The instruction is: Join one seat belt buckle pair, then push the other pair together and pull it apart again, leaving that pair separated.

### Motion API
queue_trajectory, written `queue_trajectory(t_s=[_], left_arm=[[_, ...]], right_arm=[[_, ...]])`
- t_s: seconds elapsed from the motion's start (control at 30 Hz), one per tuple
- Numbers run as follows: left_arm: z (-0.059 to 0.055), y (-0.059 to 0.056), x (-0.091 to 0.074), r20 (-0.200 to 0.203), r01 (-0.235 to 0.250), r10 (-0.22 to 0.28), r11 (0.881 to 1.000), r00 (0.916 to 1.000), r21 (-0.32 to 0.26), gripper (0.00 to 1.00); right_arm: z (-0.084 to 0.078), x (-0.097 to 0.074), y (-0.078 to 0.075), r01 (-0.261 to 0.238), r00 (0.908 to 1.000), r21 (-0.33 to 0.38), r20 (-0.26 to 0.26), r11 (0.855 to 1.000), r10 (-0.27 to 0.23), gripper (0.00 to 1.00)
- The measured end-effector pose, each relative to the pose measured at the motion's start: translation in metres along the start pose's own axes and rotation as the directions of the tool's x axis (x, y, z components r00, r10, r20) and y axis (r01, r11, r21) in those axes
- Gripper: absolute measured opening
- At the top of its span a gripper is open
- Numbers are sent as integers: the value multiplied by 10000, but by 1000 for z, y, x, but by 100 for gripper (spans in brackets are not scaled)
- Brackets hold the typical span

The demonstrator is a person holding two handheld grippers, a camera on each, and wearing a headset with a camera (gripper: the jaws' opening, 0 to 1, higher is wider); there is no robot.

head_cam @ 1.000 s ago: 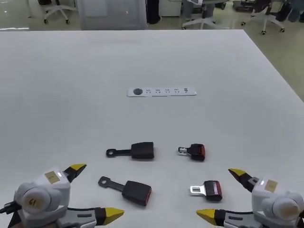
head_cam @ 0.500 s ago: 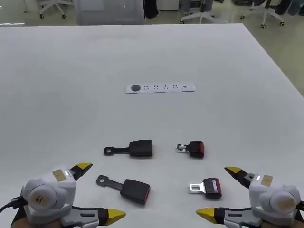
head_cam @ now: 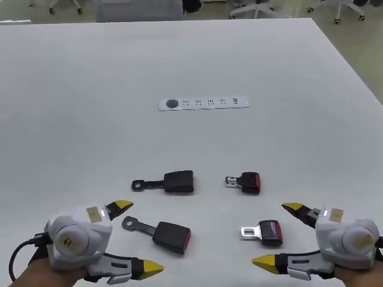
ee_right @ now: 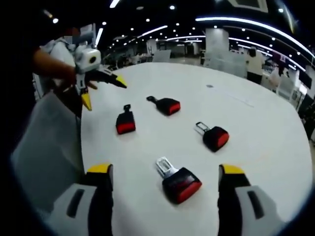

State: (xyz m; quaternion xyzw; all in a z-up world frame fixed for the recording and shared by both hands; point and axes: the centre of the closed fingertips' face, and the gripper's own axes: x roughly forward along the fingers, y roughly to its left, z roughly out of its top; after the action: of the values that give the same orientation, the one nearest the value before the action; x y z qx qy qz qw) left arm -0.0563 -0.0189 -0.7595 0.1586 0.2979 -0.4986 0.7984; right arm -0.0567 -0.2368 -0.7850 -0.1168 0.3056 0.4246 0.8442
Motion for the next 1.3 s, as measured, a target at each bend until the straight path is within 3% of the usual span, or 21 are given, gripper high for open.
queue_trajectory(t_s=[0.4, 0.67, 1.0, 1.3], left_arm=[[-9, -2, 20, -776, 922, -844, 9903, 9934, 1036, 77], [-12, 0, 34, -1238, 1438, -1241, 9756, 9845, 1656, 73], [-19, -1, 51, -1969, 2271, -1787, 9386, 9640, 2596, 66], [-28, 0, 63, -2505, 2839, -2131, 9127, 9444, 2940, 61]], right_arm=[[-12, 12, -1, -782, 9952, -361, -613, 9963, 759, 86], [-19, 16, -6, -1131, 9902, -496, -877, 9923, 1085, 83], [-27, 20, -10, -1785, 9759, -848, -1426, 9803, 1654, 76], [-34, 22, -12, -2283, 9607, -1073, -1862, 9677, 2060, 73]])
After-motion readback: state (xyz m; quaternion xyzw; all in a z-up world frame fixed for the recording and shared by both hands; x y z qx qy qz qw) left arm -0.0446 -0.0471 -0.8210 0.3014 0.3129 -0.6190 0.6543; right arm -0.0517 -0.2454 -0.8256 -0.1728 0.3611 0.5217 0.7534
